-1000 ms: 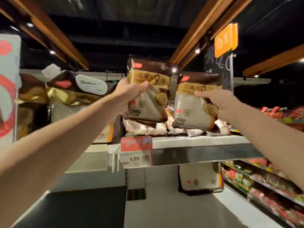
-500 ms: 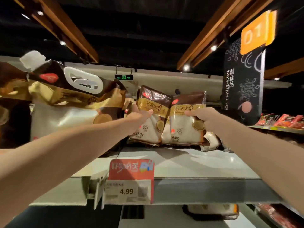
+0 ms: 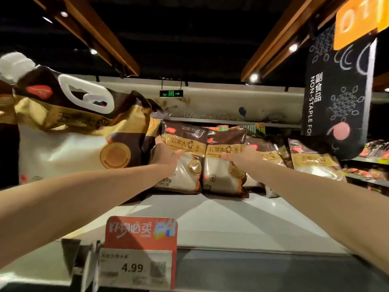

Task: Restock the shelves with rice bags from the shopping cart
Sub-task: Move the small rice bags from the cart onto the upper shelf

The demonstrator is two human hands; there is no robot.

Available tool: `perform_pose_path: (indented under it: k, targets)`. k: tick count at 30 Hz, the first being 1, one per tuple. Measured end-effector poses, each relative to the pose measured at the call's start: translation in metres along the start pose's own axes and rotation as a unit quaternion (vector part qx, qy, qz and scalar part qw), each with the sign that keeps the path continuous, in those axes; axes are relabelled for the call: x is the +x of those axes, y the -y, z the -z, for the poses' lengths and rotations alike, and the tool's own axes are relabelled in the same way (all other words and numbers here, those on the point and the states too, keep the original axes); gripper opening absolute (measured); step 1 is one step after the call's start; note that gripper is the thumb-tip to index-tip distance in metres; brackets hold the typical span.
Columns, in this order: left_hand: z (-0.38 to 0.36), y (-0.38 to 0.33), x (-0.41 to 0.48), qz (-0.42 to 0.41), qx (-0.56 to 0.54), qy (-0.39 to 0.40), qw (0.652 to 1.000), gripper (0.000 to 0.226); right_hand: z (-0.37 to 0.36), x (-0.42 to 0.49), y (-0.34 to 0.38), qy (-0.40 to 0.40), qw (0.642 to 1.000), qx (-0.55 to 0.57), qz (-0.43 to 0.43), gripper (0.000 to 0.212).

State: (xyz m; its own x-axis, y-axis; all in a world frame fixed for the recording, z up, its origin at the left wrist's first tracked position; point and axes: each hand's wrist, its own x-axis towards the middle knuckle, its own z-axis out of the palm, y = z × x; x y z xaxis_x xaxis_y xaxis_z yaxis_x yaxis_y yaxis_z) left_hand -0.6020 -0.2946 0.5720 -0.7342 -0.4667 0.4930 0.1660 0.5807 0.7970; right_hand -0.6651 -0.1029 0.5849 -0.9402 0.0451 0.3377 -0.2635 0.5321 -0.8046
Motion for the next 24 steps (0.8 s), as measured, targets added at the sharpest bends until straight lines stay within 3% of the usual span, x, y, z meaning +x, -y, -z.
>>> perform_pose_path:
  k: [4,9,13,15,17,19,24]
  targets:
    - [-0.006,-0.008,0.006,0.061,0.024,0.004,0.998,0.053,0.009,-0.003,0.005,0.032,0.982,-0.185,0.021,0.032]
    - [-0.007,-0.001,0.014,0.026,-0.053,0.013,0.998,0.054,0.03,-0.005,0.007,0.16,0.968,-0.164,-0.1,0.01]
    - [-0.006,0.01,0.015,-0.03,-0.071,0.037,0.996,0.047,0.022,0.004,0.006,0.131,0.974,-0.183,0.006,0.019]
    - [-0.008,0.014,0.015,-0.035,-0.061,0.036,0.997,0.054,0.016,0.005,0.006,0.111,0.981,-0.153,0.038,0.021]
    - [-0.01,0.016,0.012,-0.022,-0.029,0.039,0.999,0.066,0.01,0.008,0.0,0.117,0.988,-0.094,0.031,0.011]
    - [-0.014,0.018,0.008,-0.033,0.026,0.033,0.999,0.069,0.004,0.002,-0.004,0.143,0.989,-0.043,-0.004,0.017]
    - [-0.019,0.024,0.007,-0.16,0.171,0.019,0.972,0.066,0.004,-0.006,-0.008,0.16,0.986,0.032,-0.016,0.007]
